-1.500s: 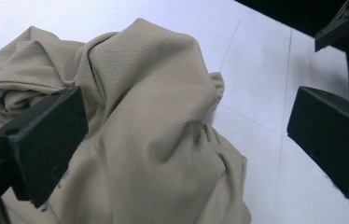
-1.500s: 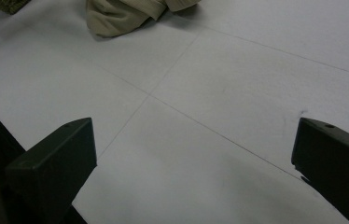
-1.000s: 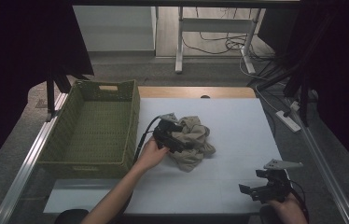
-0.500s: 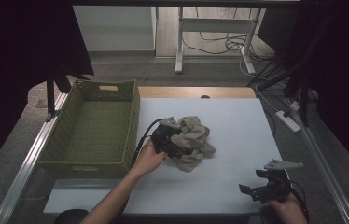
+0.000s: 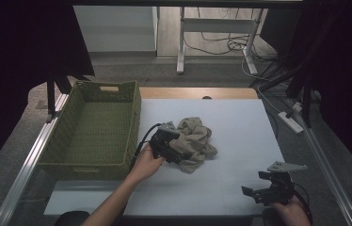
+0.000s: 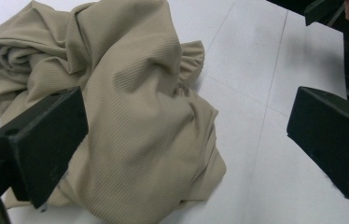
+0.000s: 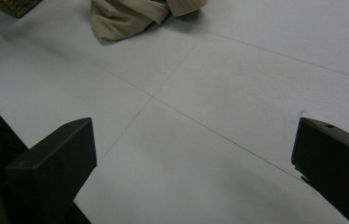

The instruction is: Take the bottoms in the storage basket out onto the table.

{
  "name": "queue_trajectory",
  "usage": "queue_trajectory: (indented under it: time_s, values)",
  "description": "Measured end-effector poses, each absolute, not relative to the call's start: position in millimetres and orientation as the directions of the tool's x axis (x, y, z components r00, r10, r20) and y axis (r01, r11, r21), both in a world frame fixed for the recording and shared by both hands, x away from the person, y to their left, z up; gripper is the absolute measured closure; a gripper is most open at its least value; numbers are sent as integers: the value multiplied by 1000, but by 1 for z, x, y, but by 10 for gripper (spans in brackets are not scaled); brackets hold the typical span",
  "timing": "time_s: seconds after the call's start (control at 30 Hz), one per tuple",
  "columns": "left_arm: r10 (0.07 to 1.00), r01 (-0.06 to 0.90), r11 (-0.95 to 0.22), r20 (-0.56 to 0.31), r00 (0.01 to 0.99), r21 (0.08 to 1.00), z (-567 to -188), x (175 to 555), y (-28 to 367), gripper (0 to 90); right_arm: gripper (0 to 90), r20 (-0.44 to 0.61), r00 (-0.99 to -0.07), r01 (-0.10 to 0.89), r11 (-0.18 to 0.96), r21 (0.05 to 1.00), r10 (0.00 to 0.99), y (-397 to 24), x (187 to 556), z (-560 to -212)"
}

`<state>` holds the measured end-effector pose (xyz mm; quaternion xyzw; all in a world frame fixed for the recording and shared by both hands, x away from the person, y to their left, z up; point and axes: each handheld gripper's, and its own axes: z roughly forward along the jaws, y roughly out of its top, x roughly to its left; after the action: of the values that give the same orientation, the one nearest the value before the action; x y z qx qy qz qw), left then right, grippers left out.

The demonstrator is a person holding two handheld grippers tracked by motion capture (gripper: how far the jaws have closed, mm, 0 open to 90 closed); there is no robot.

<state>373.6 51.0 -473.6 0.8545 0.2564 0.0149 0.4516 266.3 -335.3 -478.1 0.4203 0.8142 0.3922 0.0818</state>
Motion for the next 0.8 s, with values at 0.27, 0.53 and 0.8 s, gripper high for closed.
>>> queue_trajectory:
  time_s: [0.27,0.53,0.8]
  values:
    - [451,427,-453,-211,867,783,-471,371,53,0,5,204,-630,624,331,708,749,-337,266,-478]
    - [451,424,-457,-207,868,782,-469,364,53,0,5,206,-632,623,332,709,747,-337,266,-478]
    - [449,434,-436,-227,864,788,-467,358,54,0,5,209,-632,624,329,709,747,-337,266,-478]
